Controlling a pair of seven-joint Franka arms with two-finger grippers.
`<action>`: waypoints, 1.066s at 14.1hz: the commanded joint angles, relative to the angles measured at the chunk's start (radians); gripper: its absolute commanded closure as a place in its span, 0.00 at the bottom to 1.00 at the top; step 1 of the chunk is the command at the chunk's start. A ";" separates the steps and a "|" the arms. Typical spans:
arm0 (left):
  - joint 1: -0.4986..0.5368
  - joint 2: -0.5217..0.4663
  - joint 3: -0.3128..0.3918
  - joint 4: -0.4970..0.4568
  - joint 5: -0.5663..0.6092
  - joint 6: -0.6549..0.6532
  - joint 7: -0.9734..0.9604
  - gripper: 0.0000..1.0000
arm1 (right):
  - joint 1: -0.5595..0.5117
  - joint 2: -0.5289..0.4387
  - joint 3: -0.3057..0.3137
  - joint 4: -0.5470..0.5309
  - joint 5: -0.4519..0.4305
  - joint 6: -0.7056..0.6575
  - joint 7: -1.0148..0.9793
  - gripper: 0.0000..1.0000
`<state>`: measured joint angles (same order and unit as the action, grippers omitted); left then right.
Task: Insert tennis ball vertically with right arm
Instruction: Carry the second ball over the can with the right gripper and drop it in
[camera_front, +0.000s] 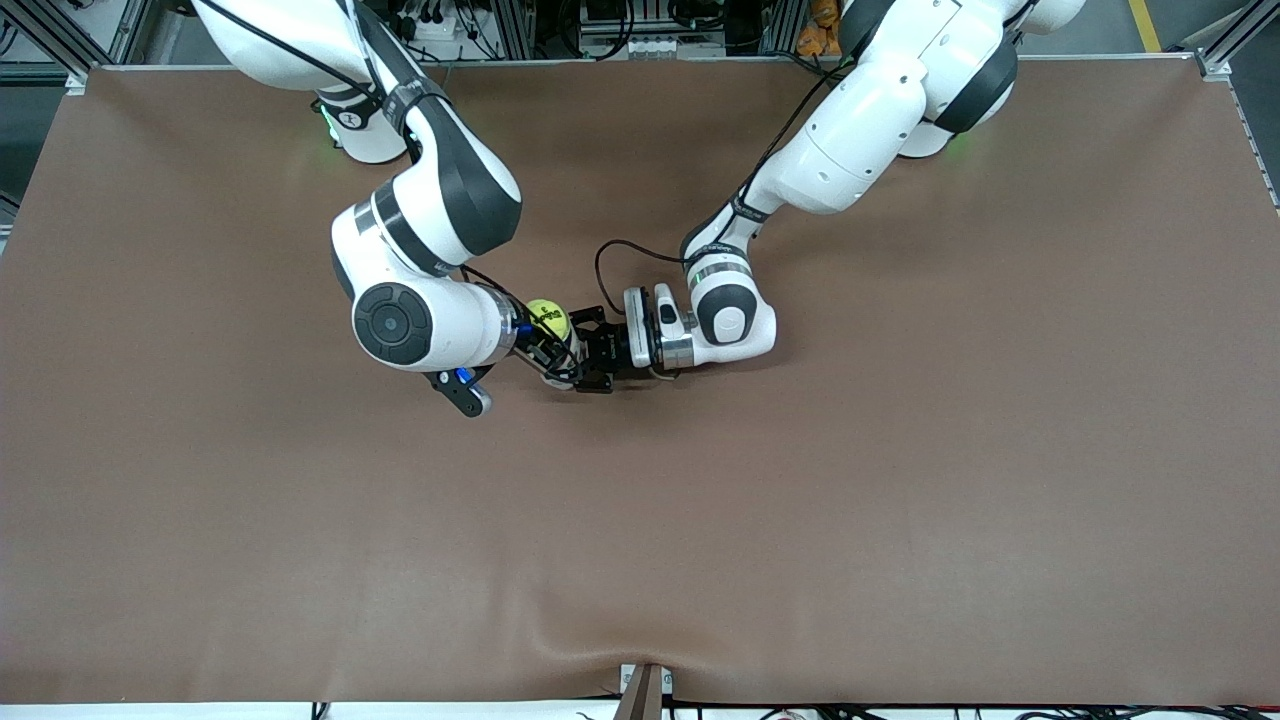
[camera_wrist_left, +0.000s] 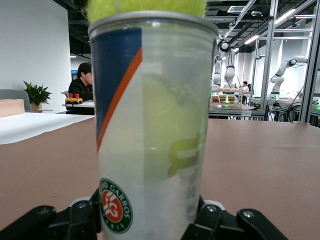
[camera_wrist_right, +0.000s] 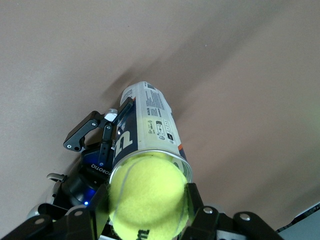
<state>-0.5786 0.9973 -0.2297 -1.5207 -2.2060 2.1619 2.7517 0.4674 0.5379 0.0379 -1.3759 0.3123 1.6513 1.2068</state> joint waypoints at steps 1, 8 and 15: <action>-0.007 0.011 -0.003 -0.015 -0.051 0.004 0.145 0.37 | 0.011 -0.015 -0.007 -0.009 -0.010 0.005 0.017 0.01; -0.007 0.011 -0.003 -0.015 -0.051 0.004 0.145 0.36 | -0.006 -0.021 -0.006 0.038 0.005 -0.010 0.034 0.00; -0.007 0.009 -0.003 -0.018 -0.066 0.004 0.143 0.00 | -0.004 -0.033 -0.003 0.038 0.053 -0.053 0.045 1.00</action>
<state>-0.5813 0.9985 -0.2297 -1.5294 -2.2129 2.1640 2.7517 0.4655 0.5219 0.0308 -1.3388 0.3514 1.6195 1.2295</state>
